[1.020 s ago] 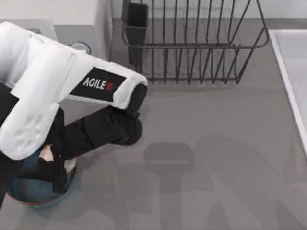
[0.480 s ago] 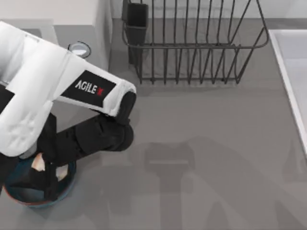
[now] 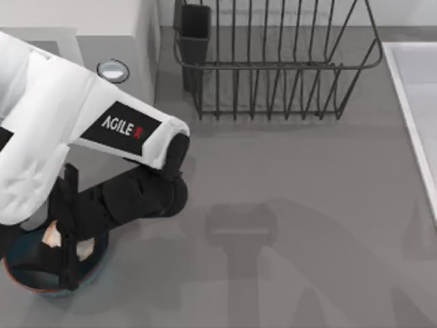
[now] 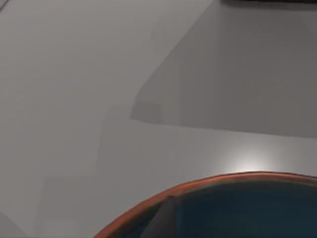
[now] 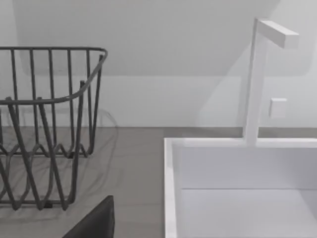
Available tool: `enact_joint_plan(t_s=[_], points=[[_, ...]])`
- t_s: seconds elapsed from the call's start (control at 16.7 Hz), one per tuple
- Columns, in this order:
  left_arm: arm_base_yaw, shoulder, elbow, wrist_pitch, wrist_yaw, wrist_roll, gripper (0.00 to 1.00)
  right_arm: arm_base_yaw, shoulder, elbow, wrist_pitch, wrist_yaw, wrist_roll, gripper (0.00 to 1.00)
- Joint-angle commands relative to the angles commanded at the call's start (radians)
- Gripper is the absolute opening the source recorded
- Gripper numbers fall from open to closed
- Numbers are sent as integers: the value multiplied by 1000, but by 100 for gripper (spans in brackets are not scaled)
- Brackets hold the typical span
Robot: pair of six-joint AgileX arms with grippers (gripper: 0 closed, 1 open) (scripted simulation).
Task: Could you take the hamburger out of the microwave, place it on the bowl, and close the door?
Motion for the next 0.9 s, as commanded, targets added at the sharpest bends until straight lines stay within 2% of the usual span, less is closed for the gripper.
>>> enact_joint_plan(t_s=[0.72, 0.9], points=[[0, 0, 0, 0, 0, 0, 98, 0, 0, 0, 0, 0, 0, 100], [0, 0, 0, 0, 0, 0, 100, 0, 0, 0, 0, 0, 0, 100]])
